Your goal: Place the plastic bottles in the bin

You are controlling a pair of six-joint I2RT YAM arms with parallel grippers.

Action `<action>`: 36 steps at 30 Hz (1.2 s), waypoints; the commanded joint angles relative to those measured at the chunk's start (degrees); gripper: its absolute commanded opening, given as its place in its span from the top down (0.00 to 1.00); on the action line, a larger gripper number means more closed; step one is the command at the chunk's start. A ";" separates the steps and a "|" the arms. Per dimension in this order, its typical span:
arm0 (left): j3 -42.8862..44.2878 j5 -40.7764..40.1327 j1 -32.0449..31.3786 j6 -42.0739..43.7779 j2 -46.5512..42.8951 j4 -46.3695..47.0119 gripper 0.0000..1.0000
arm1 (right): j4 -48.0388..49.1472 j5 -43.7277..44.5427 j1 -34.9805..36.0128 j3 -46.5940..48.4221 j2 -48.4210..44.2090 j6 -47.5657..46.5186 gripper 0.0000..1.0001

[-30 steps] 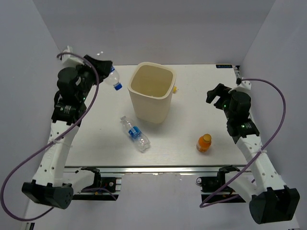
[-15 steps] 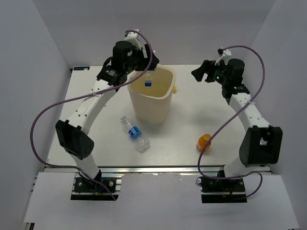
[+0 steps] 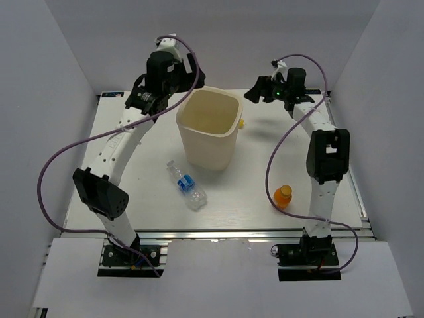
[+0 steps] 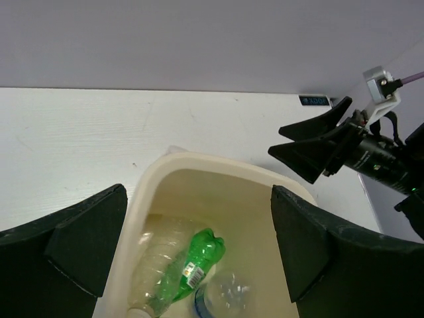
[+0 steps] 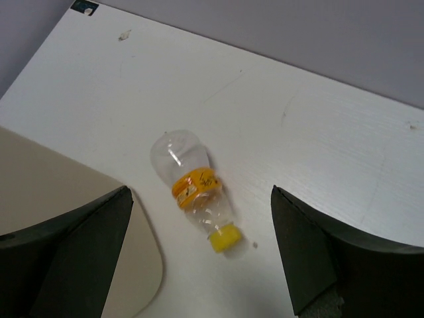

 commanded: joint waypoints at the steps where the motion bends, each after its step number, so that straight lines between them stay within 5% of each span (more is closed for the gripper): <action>1: -5.19 -0.62 6.52 -4.88 -5.21 0.38 0.02 | -7.08 4.47 3.93 11.09 5.85 -6.75 0.11; 5: -17.57 3.23 16.08 -10.50 -11.18 6.61 0.02 | -13.33 4.33 5.78 22.09 14.56 -8.87 0.11; 11: -30.96 2.73 23.92 -14.46 -19.62 8.73 0.02 | -12.72 6.95 8.07 24.47 19.84 -11.06 0.11; 24: -49.78 10.28 27.89 -22.38 -22.09 14.89 0.02 | -20.01 7.30 9.65 22.11 24.50 -12.83 0.11; 28: -53.03 12.04 27.89 -23.61 -22.35 15.51 0.02 | -19.84 11.26 9.74 18.94 23.19 -12.65 0.30; 31: -54.26 12.13 27.89 -23.62 -23.06 14.02 0.02 | -18.53 13.37 9.56 16.22 21.34 -12.39 0.63; 34: -55.76 12.04 27.89 -23.62 -24.55 13.31 0.02 | -16.60 12.85 9.30 12.88 18.18 -12.13 0.80; 36: -57.43 12.04 27.80 -23.79 -26.04 12.96 0.02 | -15.63 13.20 8.95 10.52 15.02 -11.77 0.83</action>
